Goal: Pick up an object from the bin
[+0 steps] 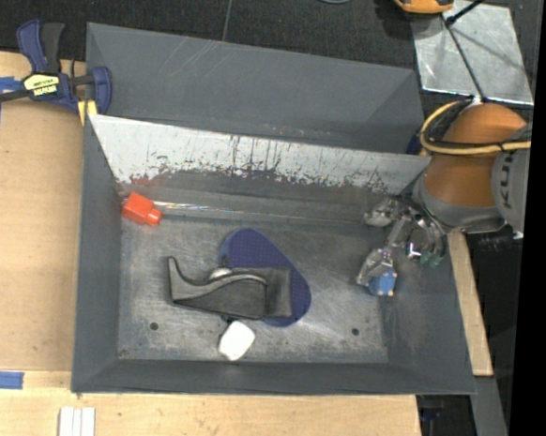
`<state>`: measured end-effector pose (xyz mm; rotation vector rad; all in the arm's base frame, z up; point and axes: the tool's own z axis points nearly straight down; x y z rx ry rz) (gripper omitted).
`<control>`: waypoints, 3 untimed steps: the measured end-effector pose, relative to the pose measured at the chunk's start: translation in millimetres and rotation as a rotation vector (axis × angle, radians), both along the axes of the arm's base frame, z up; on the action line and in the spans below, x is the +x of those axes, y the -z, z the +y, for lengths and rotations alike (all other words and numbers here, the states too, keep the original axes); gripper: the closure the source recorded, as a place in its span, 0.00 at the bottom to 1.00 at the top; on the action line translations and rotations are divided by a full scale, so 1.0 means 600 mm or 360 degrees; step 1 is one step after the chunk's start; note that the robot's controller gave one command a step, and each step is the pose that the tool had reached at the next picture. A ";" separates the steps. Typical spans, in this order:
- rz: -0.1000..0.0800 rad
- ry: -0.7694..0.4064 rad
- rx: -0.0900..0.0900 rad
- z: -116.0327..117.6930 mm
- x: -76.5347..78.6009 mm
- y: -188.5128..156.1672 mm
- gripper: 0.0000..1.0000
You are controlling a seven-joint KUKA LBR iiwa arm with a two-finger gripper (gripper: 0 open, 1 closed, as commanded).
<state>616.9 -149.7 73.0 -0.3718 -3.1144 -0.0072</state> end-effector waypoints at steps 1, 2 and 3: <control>-0.0033 -0.0005 0.0000 0.005 0.009 -0.005 1.00; -0.0027 0.0013 -0.0012 0.009 0.019 -0.119 1.00; -0.0027 0.0015 -0.0010 0.049 0.009 -0.236 1.00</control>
Offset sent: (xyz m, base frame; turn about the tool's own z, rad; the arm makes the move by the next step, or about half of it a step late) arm 0.0000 0.0000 0.0000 0.0000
